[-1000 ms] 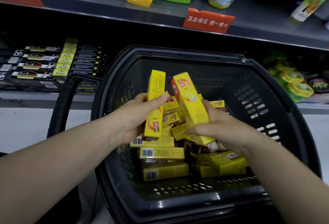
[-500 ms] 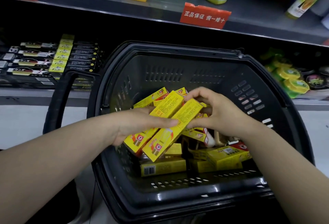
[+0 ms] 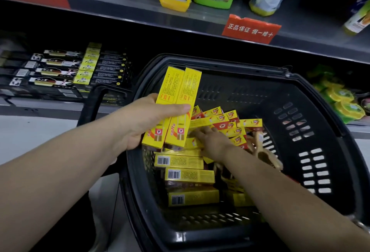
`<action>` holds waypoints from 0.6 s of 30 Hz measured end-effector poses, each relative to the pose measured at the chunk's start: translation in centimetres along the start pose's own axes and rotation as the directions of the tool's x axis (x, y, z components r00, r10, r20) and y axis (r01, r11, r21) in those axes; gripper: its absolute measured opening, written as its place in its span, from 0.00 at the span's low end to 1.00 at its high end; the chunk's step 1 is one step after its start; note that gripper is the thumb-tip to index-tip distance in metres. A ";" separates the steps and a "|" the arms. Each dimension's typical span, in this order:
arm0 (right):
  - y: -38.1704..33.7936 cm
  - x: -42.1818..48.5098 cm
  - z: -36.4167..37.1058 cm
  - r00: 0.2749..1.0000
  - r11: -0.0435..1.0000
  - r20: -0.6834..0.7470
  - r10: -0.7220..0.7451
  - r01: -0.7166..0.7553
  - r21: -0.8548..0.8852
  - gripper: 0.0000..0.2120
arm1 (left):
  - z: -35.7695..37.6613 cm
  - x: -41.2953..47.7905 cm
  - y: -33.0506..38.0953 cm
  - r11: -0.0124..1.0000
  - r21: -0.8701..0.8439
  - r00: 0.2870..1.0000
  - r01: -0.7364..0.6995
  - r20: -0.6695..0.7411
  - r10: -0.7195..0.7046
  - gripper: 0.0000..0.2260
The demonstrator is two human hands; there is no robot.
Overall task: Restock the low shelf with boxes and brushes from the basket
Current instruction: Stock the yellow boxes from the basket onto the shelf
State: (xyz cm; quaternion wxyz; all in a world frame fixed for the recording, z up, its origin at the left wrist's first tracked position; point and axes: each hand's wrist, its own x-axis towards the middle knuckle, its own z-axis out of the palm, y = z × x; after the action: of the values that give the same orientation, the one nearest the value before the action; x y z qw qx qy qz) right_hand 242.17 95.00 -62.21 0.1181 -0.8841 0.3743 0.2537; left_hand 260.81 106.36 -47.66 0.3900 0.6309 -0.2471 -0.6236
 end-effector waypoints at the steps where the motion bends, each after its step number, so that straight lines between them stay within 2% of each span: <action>1: -0.2 0.2 0.3 1.000 0.999 -0.009 -0.003 0.002 -0.055 0.32 | -0.1 -0.1 0.0 1.000 -0.001 1.000 0.003 -0.004 -0.003 0.35; 2: -0.3 0.2 0.2 1.000 0.999 -0.025 -0.003 0.002 -0.052 0.30 | -0.2 -0.2 -0.1 1.000 0.002 1.000 0.003 -0.005 -0.003 0.35; 3: -0.2 0.1 -0.2 0.999 1.000 -0.043 0.002 -0.001 0.025 0.28 | -0.3 -0.2 0.0 1.000 0.001 1.000 0.001 -0.005 -0.001 0.34; 4: 0.0 -0.3 -1.1 0.998 0.984 -0.064 0.014 -0.002 0.180 0.26 | -0.5 -0.3 0.0 1.000 -0.005 1.000 -0.003 -0.004 0.003 0.33; 5: 0.5 -1.1 -2.3 0.997 0.920 -0.079 0.021 0.011 0.392 0.22 | -0.7 -0.3 0.0 1.000 -0.013 1.000 -0.007 -0.003 0.007 0.32; 7: 1.6 -3.6 -5.6 0.996 0.636 -0.086 -0.015 0.076 0.768 0.19 | -0.9 -0.5 0.0 1.000 -0.006 1.000 -0.024 0.000 0.024 0.31; 8: 2.0 -5.2 -7.3 0.993 0.486 -0.112 -0.047 0.121 0.866 0.19 | -1.0 -0.5 0.0 0.999 0.009 0.999 -0.032 0.001 0.032 0.31; 11: 2.2 -8.8 -11.0 0.956 -0.003 -0.260 -0.135 0.262 0.965 0.28 | -0.6 -0.6 0.1 0.999 0.002 0.999 -0.036 0.027 0.036 0.30; 12: 1.8 -9.4 -11.8 0.937 -0.125 -0.322 -0.132 0.307 0.944 0.29 | -0.4 -0.6 0.2 0.999 -0.015 0.998 -0.034 0.045 0.034 0.29; 13: 1.0 -9.6 -12.4 0.928 -0.197 -0.359 -0.105 0.334 0.922 0.29 | -0.1 -0.7 0.2 0.999 -0.036 0.998 -0.030 0.060 0.032 0.29; 15: -1.3 -9.7 -13.1 0.938 -0.244 -0.346 -0.006 0.334 0.910 0.25 | 0.4 -0.8 0.3 0.995 -0.095 0.996 -0.030 0.081 0.038 0.28; 18: -4.8 -9.6 -13.4 0.959 -0.202 -0.252 0.126 0.274 0.940 0.18 | 0.6 -1.3 0.6 0.975 -0.216 0.994 -0.054 0.085 0.073 0.19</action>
State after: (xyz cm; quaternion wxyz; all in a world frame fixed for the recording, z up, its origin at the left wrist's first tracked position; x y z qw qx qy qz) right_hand 244.79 98.79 -45.62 0.7229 -0.5106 0.3901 -0.2539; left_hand 260.20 106.93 -46.43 0.4634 0.5477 -0.2165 -0.6621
